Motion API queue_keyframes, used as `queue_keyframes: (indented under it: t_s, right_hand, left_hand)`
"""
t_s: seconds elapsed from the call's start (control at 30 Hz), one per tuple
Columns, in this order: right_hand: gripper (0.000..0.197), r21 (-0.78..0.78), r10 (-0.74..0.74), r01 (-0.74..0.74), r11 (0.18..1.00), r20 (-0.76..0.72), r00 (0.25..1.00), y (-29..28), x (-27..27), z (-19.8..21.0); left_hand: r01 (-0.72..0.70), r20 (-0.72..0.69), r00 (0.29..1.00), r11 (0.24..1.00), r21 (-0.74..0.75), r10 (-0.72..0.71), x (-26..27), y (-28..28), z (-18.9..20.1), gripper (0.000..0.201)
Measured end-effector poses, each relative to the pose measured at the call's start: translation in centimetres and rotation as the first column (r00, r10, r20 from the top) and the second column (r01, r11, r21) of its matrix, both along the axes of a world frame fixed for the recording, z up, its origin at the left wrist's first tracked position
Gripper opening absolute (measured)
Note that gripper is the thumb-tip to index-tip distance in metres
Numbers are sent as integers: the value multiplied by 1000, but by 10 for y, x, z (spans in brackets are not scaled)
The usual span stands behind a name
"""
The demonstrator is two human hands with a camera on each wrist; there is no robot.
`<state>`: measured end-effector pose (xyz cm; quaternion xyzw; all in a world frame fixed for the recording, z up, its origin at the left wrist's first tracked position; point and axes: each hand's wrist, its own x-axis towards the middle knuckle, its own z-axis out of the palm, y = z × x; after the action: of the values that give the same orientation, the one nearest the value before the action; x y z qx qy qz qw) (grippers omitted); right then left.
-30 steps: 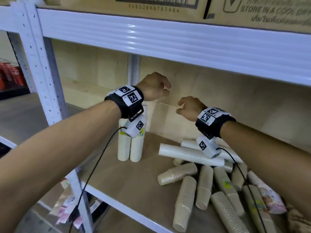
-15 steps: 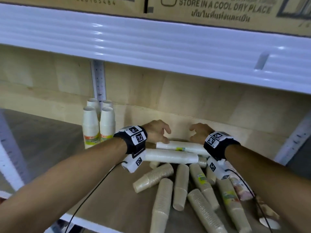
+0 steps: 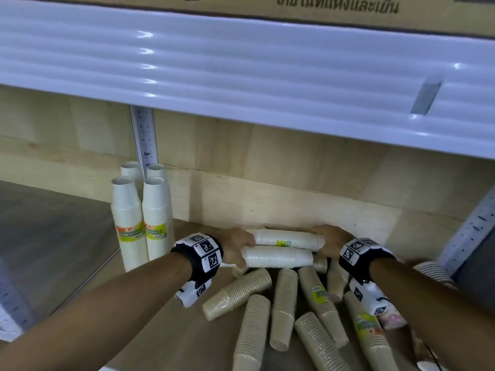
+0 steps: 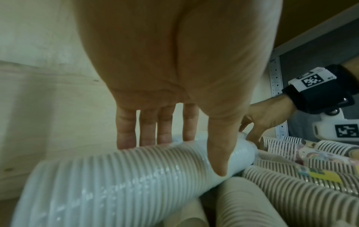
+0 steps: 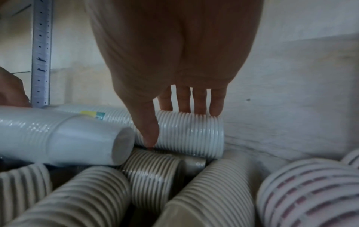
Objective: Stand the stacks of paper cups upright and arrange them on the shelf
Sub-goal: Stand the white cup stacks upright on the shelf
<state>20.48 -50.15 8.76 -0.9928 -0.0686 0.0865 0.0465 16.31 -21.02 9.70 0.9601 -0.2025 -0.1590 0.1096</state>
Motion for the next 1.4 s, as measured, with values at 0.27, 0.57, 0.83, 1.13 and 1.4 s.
queue_keyframes:
  t_s: [0.27,0.57,0.83,1.13,1.4]
  right_hand:
    - [42,-10,56,-55,998,97,994,-3,3,-9]
    - [48,-25,18,-14,1000,136,991,-5,1,-17]
    - [48,-101,-15,29,994,139,990,-8,-18,9]
    - [57,106,-88,67,992,208,974,12,-53,45]
    - [58,465,-95,-19,885,221,971,89,-78,60]
  left_hand:
    - [-24,-11,1000,999,21,24,6,-4,-10,64]
    - [-13,-11,1000,999,40,14,3,-1,-5,66]
    - [-89,-2,996,996,-31,89,-7,15,9,58]
    - [-203,58,968,901,-384,243,-36,42,41,61]
    - [-310,-79,930,655,-689,358,-80,76,65,75]
